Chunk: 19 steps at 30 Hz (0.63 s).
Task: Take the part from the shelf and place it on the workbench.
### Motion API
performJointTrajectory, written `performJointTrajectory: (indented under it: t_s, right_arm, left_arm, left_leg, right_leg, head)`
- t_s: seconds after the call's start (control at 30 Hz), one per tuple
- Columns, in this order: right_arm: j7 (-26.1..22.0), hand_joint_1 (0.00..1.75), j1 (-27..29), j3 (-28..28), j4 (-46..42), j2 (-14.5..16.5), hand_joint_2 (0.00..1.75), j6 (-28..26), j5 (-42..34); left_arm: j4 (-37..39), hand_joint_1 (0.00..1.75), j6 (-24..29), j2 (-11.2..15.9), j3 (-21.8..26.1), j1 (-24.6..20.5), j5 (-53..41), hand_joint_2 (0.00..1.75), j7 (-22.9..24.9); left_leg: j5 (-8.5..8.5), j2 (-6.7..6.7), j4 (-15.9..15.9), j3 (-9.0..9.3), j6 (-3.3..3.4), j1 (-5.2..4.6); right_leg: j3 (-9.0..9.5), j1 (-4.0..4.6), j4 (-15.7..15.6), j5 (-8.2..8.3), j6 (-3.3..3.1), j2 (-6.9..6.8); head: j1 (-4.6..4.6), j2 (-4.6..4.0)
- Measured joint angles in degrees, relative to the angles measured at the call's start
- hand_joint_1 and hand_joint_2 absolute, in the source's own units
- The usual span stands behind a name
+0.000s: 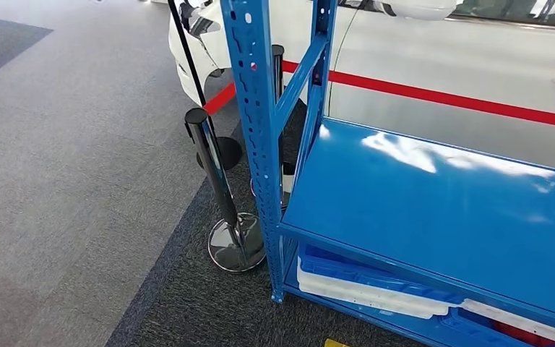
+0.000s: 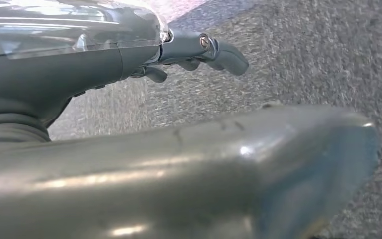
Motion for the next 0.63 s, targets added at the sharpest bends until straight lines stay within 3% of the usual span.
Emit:
performJointTrajectory:
  t_s: [0.03,0.07,0.13,0.2,0.23,0.37,0.43,0.63]
  right_arm:
    - [-0.45,0.00,-0.06,-0.38,-0.01,0.05,0.00,0.52,-0.58]
    - [-0.84,0.00,-0.09,-0.81,-0.02,0.09,0.00,1.07,-1.10]
    - [-1.45,0.00,-0.10,-1.50,-0.06,0.14,0.00,2.09,-1.69]
    - [-1.92,0.00,-0.26,-1.93,-0.11,0.26,0.00,3.03,-1.80]
    - [-2.02,0.00,-0.41,-2.06,-0.13,0.33,0.00,3.60,-1.77]
    - [-2.76,0.00,-0.49,-2.85,-0.21,0.39,0.00,6.32,-2.41]
    - [-4.08,0.00,-0.30,-3.37,-0.22,0.40,0.00,6.78,-2.69]
    - [-7.71,0.00,-0.68,-4.48,-0.31,0.48,0.00,6.65,-3.25]
  left_arm:
    - [0.00,0.00,0.27,0.01,0.00,0.11,0.02,0.00,-0.27]
    - [0.00,0.00,0.48,0.01,0.00,0.26,0.07,0.00,-0.49]
    - [0.00,0.00,0.73,0.04,0.02,0.57,0.22,0.00,-0.78]
    - [0.01,0.00,0.90,0.07,0.13,0.68,0.39,0.00,-1.02]
    - [0.01,0.00,0.94,0.09,0.21,0.74,0.50,0.00,-1.34]
    - [0.00,0.00,1.43,-0.07,0.48,1.16,1.38,0.00,-4.91]
    - [0.00,0.00,2.84,-0.15,1.06,1.18,2.02,0.00,-6.90]
    - [0.00,0.00,4.01,-0.67,2.75,1.20,3.17,0.00,-8.60]
  left_leg:
    - [-0.56,0.02,-0.92,-0.63,0.08,-0.03]
    - [0.49,0.06,-2.99,-0.73,0.33,-0.09]
    - [6.40,0.32,-9.40,-0.03,1.18,-0.43]
    - [9.25,0.63,-13.74,0.14,2.04,-1.07]
    - [9.60,0.63,-14.66,0.07,2.31,-1.32]
    - [11.51,0.29,-15.85,0.47,1.52,-1.24]
    - [11.51,0.29,-15.88,0.51,1.99,-1.34]
    - [11.34,0.29,-15.95,0.75,2.31,-1.34]
  right_leg:
    - [0.68,0.10,0.00,-0.52,-0.01,0.01]
    - [1.37,0.18,0.00,-1.01,0.01,-0.01]
    - [2.59,0.29,-0.04,-1.81,0.13,-0.11]
    - [3.06,0.43,-0.01,-2.32,0.56,-0.11]
    - [3.14,0.51,-0.04,-2.53,0.82,-0.09]
    - [3.64,0.89,-0.41,-3.25,0.53,-0.21]
    - [3.78,0.79,-0.70,-2.93,1.15,-0.17]
    - [4.17,0.78,-1.29,-2.90,1.33,-0.12]
  head:
    - [0.00,0.00]
    - [0.00,0.00]
    - [0.01,0.00]
    - [-0.03,0.00]
    - [-0.06,0.00]
    - [-0.07,0.00]
    - [-0.07,0.00]
    - [-0.09,0.00]
